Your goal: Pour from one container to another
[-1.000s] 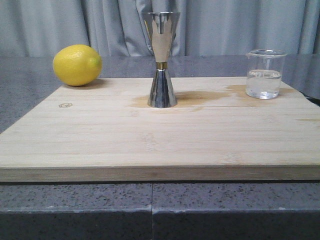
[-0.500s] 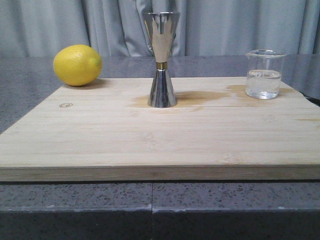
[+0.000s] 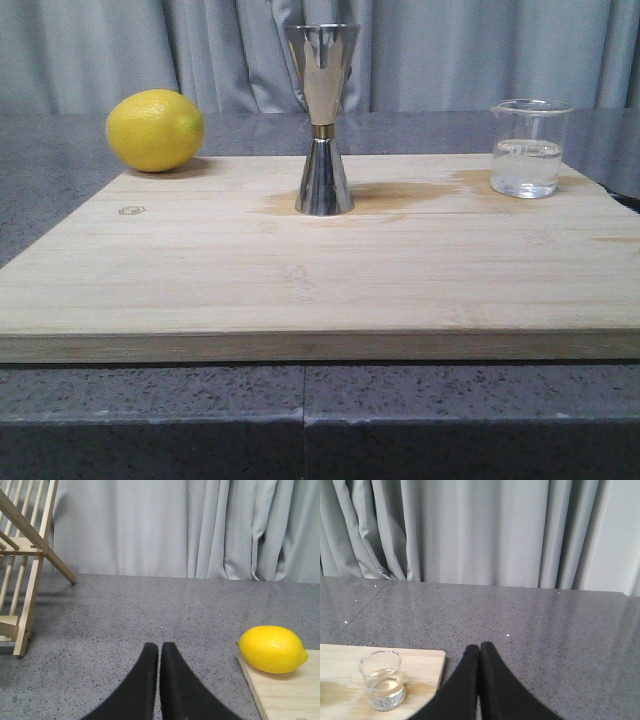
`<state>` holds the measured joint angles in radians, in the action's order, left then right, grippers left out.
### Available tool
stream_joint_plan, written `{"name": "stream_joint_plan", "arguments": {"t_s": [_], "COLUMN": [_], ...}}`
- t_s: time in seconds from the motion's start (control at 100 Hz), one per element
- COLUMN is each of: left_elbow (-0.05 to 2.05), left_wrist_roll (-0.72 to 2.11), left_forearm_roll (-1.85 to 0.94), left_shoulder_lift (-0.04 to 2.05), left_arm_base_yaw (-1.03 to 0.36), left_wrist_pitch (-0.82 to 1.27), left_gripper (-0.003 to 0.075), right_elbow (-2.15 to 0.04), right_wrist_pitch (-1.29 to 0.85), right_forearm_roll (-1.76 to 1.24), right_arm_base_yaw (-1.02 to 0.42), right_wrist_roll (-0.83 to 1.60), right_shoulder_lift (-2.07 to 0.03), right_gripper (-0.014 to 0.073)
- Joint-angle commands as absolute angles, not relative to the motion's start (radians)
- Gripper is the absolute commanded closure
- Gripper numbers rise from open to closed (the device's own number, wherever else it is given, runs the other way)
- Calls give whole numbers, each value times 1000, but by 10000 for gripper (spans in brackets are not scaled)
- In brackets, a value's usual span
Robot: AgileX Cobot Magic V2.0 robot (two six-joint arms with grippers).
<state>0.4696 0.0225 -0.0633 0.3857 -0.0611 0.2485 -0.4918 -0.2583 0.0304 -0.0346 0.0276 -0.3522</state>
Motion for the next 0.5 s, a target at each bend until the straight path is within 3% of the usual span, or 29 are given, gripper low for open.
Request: {"name": "stream_joint_plan", "arguments": {"t_s": [0.0, 0.38, 0.43, 0.49], "left_elbow": [506, 506, 506, 506], "left_wrist_roll": [21, 21, 21, 21], "left_forearm_roll": [-74, -74, -74, -74], "left_shoulder_lift": [400, 401, 402, 402], "left_arm_base_yaw": [-59, -58, -55, -51], "left_wrist_pitch": [162, 164, 159, 159], "left_gripper": [739, 731, 685, 563], "right_elbow": [-527, -523, -521, -521], "right_wrist_pitch": [-174, -191, -191, -188], "right_forearm_roll": [41, 41, 41, 41], "right_arm_base_yaw": [-36, -36, -36, -36], "right_wrist_roll": [33, 33, 33, 33], "right_shoulder_lift": [-370, -370, -370, -370], "right_gripper": [638, 618, 552, 447]}}
